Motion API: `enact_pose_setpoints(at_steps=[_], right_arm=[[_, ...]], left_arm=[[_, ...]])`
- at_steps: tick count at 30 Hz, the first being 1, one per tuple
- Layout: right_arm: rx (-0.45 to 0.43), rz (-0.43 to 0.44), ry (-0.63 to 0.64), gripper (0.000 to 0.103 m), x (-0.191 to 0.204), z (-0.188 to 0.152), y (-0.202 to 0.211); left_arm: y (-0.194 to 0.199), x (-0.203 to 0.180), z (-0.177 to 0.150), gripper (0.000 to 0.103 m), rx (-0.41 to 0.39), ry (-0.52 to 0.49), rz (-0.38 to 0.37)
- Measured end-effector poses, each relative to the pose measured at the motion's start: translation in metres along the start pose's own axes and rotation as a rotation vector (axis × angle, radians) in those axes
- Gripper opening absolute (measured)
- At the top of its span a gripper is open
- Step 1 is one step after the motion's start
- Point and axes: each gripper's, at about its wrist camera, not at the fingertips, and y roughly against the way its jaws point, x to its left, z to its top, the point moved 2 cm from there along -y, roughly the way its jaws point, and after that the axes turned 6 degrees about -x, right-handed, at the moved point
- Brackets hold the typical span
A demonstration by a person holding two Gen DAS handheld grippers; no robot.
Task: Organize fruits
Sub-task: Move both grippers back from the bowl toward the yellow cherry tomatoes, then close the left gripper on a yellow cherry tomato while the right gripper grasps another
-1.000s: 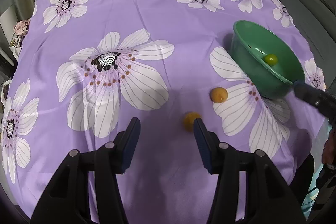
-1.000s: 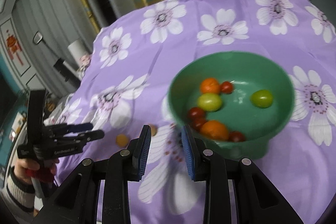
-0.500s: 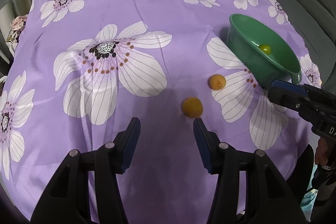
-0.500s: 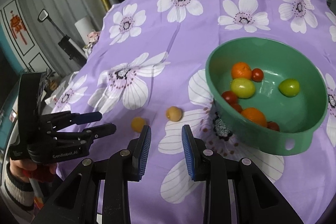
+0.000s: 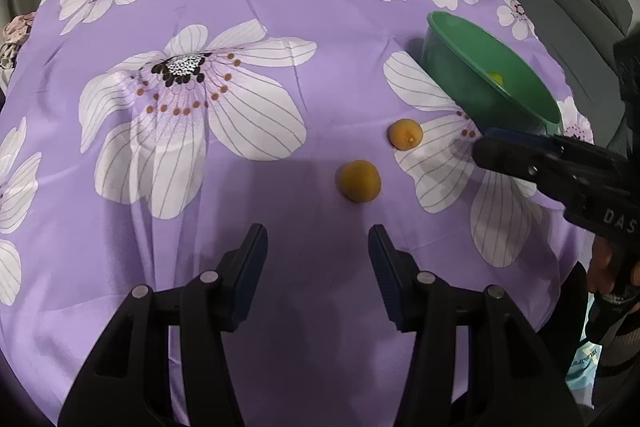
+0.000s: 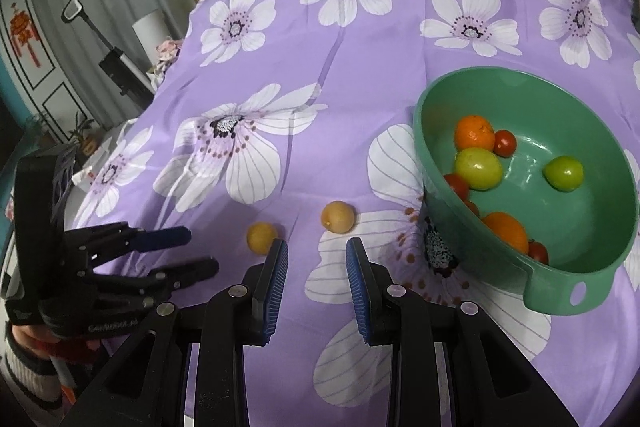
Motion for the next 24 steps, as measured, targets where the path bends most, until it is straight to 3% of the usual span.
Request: enact_pose_setpoints(at_steps=[11, 24], right_arm=[[0.034, -0.018, 0.01, 0.031, 0.001, 0.003, -0.015], [0.062, -0.024, 0.008, 0.031, 0.001, 0.005, -0.031]], left_arm=[[-0.005, -0.003, 0.008, 0.052, 0.0, 0.026, -0.061], [-0.014, -0.008, 0.015, 0.052, 0.01, 0.011, -0.07]])
